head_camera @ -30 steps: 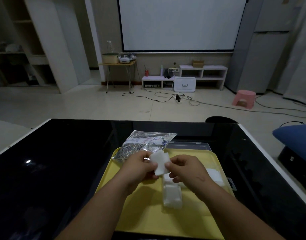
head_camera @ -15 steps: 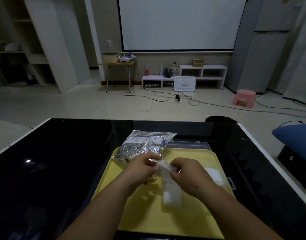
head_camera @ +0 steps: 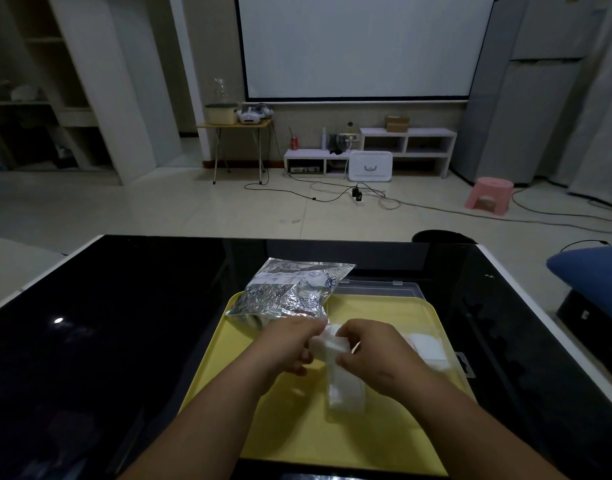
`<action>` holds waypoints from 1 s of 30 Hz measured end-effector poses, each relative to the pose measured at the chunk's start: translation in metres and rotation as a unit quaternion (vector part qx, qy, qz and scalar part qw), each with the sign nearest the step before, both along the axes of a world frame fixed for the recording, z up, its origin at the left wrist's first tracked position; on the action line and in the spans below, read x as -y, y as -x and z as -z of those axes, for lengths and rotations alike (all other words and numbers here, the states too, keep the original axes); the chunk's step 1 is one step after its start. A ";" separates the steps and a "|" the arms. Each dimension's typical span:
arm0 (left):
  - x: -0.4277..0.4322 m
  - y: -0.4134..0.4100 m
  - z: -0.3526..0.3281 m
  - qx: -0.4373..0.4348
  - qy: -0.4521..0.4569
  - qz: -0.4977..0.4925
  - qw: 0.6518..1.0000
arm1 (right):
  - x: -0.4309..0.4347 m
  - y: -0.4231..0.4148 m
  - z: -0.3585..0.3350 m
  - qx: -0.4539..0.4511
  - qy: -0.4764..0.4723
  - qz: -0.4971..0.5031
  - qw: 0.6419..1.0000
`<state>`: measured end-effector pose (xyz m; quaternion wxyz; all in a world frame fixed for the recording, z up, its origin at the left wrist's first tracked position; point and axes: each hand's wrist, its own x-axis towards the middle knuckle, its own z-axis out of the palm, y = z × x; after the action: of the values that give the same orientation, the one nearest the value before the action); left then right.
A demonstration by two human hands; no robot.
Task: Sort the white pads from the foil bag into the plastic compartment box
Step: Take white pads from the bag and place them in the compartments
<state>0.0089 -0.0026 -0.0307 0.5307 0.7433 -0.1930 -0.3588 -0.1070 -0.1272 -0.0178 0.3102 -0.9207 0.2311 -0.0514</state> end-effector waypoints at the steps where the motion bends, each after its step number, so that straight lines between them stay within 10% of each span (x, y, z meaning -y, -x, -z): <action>1: 0.000 0.001 0.001 0.025 -0.007 0.005 1.000 | -0.001 0.000 0.000 -0.003 0.000 0.000 1.000; 14: 0.001 0.004 0.000 0.152 -0.016 -0.036 0.988 | 0.004 0.000 0.001 -0.004 0.028 -0.001 1.000; 30: 0.000 -0.006 -0.002 0.035 0.059 -0.116 0.991 | 0.012 -0.001 0.001 0.056 -0.121 0.039 0.990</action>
<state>0.0153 -0.0028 -0.0286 0.6047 0.7401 -0.1451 -0.2562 -0.1061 -0.1395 -0.0189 0.4295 -0.8625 0.2533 -0.0867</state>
